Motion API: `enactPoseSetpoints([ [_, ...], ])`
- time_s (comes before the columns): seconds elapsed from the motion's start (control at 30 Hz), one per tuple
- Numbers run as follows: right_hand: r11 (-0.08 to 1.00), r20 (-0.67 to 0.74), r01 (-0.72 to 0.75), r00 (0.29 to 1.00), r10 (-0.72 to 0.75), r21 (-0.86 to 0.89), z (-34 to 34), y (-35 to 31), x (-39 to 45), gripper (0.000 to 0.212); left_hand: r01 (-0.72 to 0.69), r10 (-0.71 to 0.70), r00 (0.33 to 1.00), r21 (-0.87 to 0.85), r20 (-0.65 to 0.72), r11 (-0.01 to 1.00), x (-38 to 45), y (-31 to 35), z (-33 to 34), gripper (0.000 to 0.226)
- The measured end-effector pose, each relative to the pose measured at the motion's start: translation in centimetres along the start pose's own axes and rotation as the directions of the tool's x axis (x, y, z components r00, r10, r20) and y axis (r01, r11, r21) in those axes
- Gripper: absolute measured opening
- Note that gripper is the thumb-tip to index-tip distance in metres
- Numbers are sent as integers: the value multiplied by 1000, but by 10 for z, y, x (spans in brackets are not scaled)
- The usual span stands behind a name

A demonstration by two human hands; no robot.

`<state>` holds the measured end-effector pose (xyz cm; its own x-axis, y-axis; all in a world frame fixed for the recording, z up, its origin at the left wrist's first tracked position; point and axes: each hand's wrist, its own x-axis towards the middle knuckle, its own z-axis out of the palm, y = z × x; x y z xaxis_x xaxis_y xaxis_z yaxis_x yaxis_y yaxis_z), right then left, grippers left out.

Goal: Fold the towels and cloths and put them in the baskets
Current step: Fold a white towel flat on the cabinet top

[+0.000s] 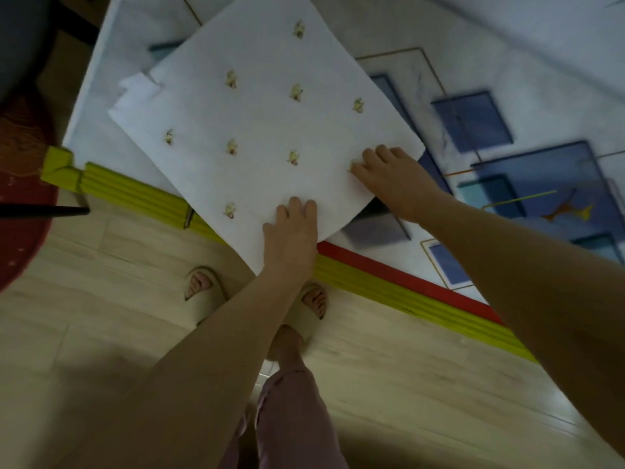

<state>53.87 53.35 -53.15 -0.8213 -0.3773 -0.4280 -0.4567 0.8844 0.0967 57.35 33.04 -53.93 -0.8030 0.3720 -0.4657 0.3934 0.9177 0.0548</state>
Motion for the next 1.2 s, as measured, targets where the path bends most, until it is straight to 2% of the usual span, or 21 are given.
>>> enactPoseSetpoints([
  [0.03, 1000, -14, -20, 1000, 20, 0, -1, -1, 2, 38, -23, 24, 1000, 51, -16, 998, 1, -1, -3, 45],
  [0.1, 997, -78, -57, 995, 61, 46, -1, -1, 7, 33, -58, 53, 997, 71, 58, 996, 1, 0, -4, 42],
  [0.17, 996, -64, -50, 996, 56, 77, -3, -1, 8, 22, -65, 57, 996, 124, 68, 990, -2, 1, -5, 41],
  [0.27, 992, 27, -81, 997, 79, 101, -13, -2, 2, 26, -92, 86, 995, 147, 46, 985, -1, -4, -9, 38],
  [0.37, 976, 165, -170, 975, 146, 139, -24, -15, -10, 20, -101, 74, 972, 114, 222, 988, 1, -17, -21, 27],
  [0.47, 950, 332, -261, 923, 194, 169, -44, -27, -28, 22, -117, 95, 973, 93, 209, 989, -1, -39, -44, 23],
  [0.53, 917, 425, -302, 889, 172, 261, -61, -35, -40, 23, -153, 134, 951, 46, 278, 987, -8, -58, -59, 23],
  [0.67, 843, 476, -345, 871, 123, 413, -94, -54, -61, 35, -131, 155, 879, -85, 450, 988, -27, -88, -91, 34],
  [0.77, 817, 508, -355, 856, 90, 454, -118, -60, -66, 35, -108, 150, 849, -111, 506, 988, -37, -100, -119, 39],
  [0.83, 794, 518, -385, 849, 105, 471, -129, -56, -64, 31, -87, 148, 864, -146, 481, 985, -39, -107, -135, 34],
  [0.97, 733, 483, -465, 850, 211, 497, -140, -40, -45, 4, -58, 95, 951, -132, 296, 990, -27, -118, -153, 24],
  [1.1, 643, 312, -515, 857, 411, 567, -136, -26, -20, 19, -53, 67, 991, -118, 115, 992, 12, -118, -156, 21],
  [1.2, 618, 219, -546, 822, 526, 565, -125, -21, 0, 22, -58, 65, 997, -146, 43, 988, 46, -121, -154, 23],
])
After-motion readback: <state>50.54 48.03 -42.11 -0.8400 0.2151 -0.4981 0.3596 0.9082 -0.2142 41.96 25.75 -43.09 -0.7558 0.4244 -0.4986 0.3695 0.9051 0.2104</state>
